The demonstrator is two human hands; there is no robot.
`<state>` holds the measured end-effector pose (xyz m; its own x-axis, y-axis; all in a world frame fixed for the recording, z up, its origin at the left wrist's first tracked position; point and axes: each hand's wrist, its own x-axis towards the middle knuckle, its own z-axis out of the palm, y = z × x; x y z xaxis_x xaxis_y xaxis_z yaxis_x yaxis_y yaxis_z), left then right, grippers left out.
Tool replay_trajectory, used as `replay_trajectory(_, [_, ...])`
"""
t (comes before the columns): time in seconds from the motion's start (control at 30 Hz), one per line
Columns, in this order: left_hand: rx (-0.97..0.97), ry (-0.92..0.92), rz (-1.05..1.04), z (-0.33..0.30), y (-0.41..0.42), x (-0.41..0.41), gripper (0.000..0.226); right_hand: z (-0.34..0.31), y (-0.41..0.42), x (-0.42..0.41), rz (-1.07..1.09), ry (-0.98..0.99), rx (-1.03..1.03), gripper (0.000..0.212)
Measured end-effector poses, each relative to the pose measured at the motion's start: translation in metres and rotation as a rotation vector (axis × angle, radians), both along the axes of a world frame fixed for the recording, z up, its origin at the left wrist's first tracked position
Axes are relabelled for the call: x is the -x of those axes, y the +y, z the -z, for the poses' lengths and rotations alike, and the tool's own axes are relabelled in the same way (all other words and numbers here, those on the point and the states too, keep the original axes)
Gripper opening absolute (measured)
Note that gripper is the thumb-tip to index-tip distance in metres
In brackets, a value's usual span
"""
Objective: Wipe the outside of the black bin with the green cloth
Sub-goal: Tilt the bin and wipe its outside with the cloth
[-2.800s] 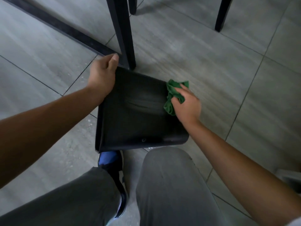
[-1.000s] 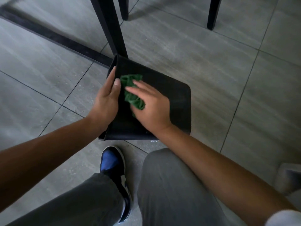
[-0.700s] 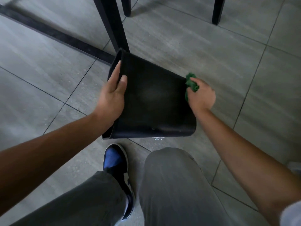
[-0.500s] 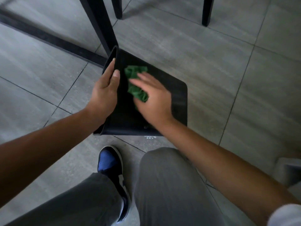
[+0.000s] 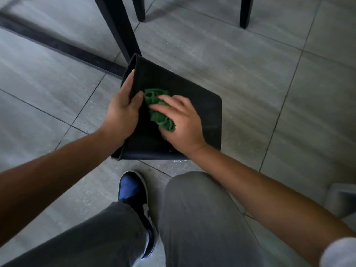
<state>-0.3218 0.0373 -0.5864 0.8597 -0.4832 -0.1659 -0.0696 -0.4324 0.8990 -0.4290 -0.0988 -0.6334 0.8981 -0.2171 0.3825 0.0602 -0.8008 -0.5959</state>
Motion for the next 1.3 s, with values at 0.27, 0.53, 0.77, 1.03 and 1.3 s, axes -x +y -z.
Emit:
replay_trajectory(0.27, [-0.017,-0.008,-0.032,0.002,0.007,-0.003,0.051,0.018,-0.063,-0.007,0.506,0.37,-0.151,0.042])
replay_trajectory(0.53, [0.003,0.024,-0.079,0.005,0.018,-0.001,0.051,0.034,-0.07,-0.011,0.407,0.322,-0.074,0.04])
replay_trajectory(0.77, [-0.028,-0.023,-0.045,0.002,0.002,-0.006,0.054,-0.001,0.012,-0.02,0.17,0.069,-0.183,0.037])
replay_trajectory(1.03, [-0.029,0.051,-0.074,0.011,0.02,-0.003,0.05,0.054,-0.098,-0.003,0.605,0.472,-0.168,0.039])
replay_trajectory(1.3, [0.014,0.088,-0.163,-0.004,0.004,0.015,0.057,0.036,-0.042,0.043,0.337,0.329,-0.166,0.035])
